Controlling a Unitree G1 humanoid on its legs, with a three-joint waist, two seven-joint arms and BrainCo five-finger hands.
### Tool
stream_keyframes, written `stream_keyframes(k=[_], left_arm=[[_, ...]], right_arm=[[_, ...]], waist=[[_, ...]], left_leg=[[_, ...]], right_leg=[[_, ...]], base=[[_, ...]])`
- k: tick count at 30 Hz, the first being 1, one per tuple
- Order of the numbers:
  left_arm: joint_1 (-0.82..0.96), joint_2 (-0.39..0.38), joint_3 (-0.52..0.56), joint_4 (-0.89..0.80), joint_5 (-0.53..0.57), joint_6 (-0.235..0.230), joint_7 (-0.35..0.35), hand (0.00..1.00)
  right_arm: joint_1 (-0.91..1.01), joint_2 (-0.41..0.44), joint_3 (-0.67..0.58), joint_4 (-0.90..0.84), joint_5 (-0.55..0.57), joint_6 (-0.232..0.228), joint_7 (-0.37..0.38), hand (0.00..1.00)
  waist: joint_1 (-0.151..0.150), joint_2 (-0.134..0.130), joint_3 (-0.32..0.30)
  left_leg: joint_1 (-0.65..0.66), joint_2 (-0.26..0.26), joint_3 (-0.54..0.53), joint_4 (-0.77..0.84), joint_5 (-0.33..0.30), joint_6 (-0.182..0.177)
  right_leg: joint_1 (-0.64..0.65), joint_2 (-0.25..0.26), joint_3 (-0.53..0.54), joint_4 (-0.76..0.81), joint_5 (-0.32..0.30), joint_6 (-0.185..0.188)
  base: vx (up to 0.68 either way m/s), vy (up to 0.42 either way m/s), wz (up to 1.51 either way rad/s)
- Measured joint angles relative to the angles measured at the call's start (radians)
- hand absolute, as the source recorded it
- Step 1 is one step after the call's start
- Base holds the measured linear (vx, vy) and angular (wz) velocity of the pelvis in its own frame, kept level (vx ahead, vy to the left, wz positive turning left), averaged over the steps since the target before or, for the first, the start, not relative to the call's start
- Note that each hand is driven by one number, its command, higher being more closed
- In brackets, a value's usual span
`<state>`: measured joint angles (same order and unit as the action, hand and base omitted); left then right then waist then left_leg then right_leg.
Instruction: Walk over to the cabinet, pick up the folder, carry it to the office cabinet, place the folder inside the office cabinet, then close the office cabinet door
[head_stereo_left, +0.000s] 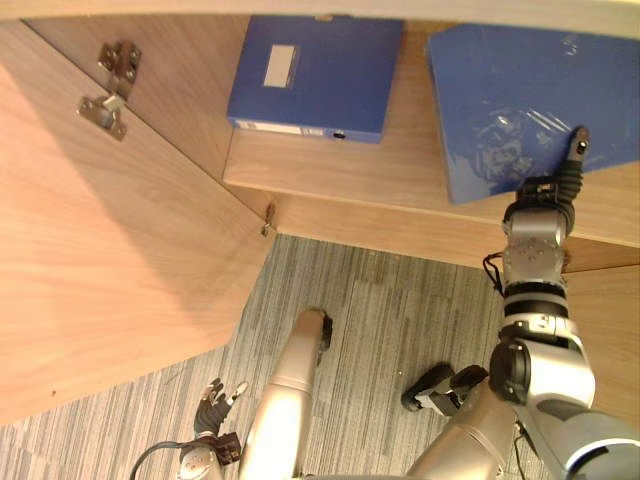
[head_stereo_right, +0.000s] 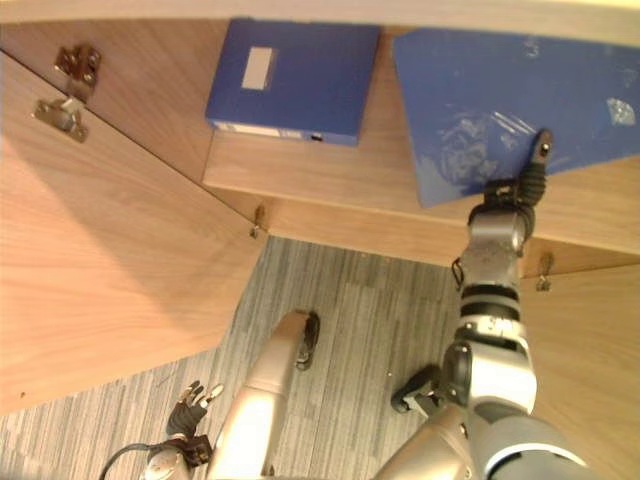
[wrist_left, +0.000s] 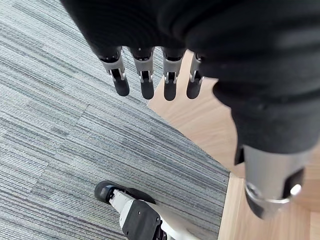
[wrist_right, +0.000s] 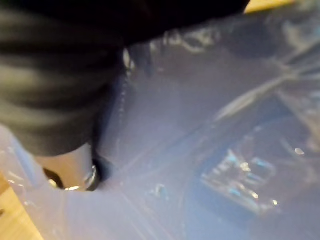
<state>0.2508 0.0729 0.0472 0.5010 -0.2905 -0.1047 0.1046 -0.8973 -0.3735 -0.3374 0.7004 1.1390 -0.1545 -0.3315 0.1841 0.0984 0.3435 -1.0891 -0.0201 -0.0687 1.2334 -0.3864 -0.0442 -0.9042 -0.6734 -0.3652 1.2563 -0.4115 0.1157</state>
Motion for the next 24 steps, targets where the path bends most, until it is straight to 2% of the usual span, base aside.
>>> stream_keyframes(k=[2, 6, 10, 18, 19, 21, 24], left_arm=[[0.0, 0.0, -0.009, -0.017, -0.023, -0.001, 0.009, 0.0], [0.0, 0.01, -0.034, -0.068, -0.037, -0.002, 0.034, 0.0], [0.0, 0.012, -0.039, -0.077, -0.038, -0.001, 0.054, 0.0], [-0.005, 0.009, -0.04, -0.039, -0.037, 0.004, 0.064, 0.0], [-0.006, 0.009, -0.038, -0.03, -0.037, 0.005, 0.064, 0.0], [-0.012, 0.007, -0.031, -0.011, -0.035, 0.01, 0.063, 0.0], [-0.024, 0.004, -0.021, 0.02, -0.033, 0.012, 0.063, 0.0]], right_arm=[[-0.026, -0.001, 0.017, 0.022, 0.028, 0.003, -0.004, 1.0], [-0.112, -0.018, 0.037, 0.045, 0.127, -0.029, -0.019, 1.0], [-0.194, -0.018, 0.042, 0.045, 0.256, -0.12, -0.028, 1.0], [-0.234, -0.021, -0.037, 0.01, 0.366, -0.25, -0.036, 1.0], [-0.234, -0.022, -0.045, 0.001, 0.375, -0.266, -0.039, 0.0], [-0.235, -0.031, -0.077, -0.006, 0.374, -0.294, -0.047, 0.0], [-0.235, -0.052, -0.088, -0.016, 0.374, -0.301, -0.055, 0.0]], waist=[[0.005, 0.001, 0.005], [0.01, 0.003, 0.032], [0.014, 0.004, 0.052], [0.03, 0.006, 0.062], [0.031, 0.006, 0.062], [0.033, 0.006, 0.062], [0.031, 0.006, 0.062]], left_leg=[[-0.024, -0.001, -0.002, 0.009, 0.001, -0.001], [-0.065, -0.01, -0.01, 0.027, 0.004, -0.008], [-0.099, -0.015, -0.018, 0.025, 0.019, -0.015], [-0.103, -0.027, -0.028, -0.013, 0.045, -0.03], [-0.103, -0.027, -0.029, -0.016, 0.048, -0.032], [-0.104, -0.028, -0.032, -0.025, 0.055, -0.035], [-0.106, -0.028, -0.036, -0.027, 0.059, -0.037]], right_leg=[[-0.023, -0.005, 0.001, 0.013, -0.003, -0.004], [-0.059, -0.018, 0.005, 0.042, -0.013, -0.005], [-0.095, -0.022, 0.005, 0.055, -0.017, -0.009], [-0.104, -0.022, 0.005, 0.047, -0.021, -0.013], [-0.104, -0.021, 0.004, 0.046, -0.021, -0.013], [-0.104, -0.019, 0.001, 0.042, -0.021, -0.013], [-0.104, -0.017, -0.003, 0.043, -0.021, -0.013]], base=[[0.01, -0.016, 0.02], [0.02, -0.036, 0.09], [0.04, -0.046, 0.07], [0.07, -0.053, 0.08], [0.06, -0.044, 0.03], [0.07, -0.044, 0.03], [0.06, -0.032, 0.01]])
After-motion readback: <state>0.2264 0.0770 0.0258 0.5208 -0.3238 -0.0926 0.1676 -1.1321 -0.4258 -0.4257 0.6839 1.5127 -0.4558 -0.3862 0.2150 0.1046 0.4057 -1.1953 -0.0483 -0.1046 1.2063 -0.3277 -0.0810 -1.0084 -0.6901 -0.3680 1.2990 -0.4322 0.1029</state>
